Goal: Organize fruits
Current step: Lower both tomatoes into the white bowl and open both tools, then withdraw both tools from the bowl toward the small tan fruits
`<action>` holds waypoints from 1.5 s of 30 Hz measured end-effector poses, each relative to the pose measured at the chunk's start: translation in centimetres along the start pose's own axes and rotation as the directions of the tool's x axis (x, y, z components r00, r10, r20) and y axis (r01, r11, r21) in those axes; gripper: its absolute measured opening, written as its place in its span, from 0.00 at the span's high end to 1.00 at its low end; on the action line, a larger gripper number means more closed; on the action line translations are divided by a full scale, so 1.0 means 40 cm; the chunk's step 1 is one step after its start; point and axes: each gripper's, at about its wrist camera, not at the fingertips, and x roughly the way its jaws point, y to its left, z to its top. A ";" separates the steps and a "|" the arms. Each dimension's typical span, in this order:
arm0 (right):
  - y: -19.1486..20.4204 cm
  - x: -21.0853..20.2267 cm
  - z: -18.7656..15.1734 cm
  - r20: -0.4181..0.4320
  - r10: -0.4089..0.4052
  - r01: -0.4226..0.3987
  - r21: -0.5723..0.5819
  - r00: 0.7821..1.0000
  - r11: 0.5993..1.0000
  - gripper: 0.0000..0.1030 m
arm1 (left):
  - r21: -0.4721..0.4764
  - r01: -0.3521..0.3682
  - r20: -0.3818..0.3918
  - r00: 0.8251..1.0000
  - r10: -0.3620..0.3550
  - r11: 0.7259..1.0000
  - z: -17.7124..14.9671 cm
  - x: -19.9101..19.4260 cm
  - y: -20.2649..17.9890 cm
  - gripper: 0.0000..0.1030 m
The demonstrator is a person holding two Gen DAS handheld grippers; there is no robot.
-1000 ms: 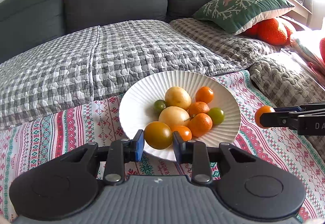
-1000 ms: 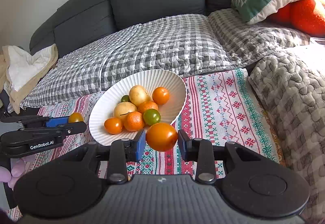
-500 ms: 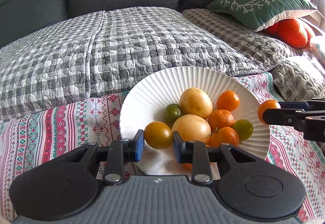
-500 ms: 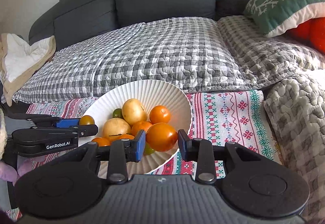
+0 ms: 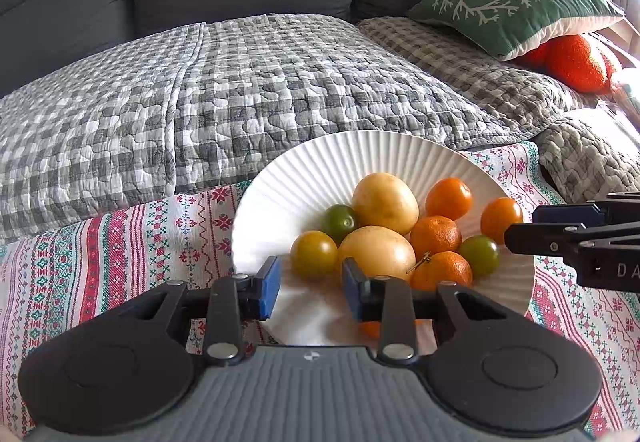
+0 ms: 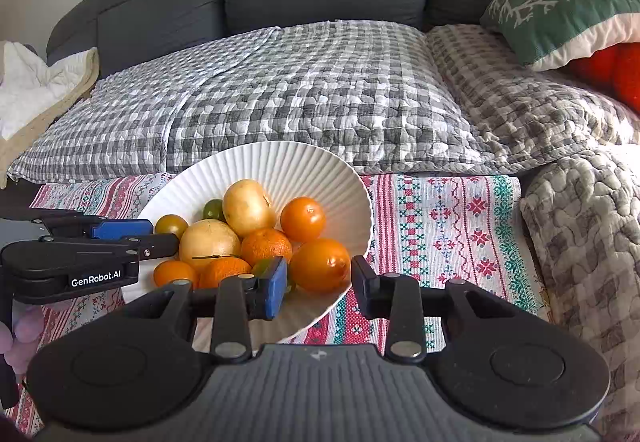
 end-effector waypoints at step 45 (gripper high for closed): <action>0.173 -0.248 -0.120 0.024 0.029 -0.029 -0.010 0.999 1.000 0.13 | -0.049 -0.021 -0.002 1.000 0.021 0.999 -0.187 -0.328 -0.026 0.05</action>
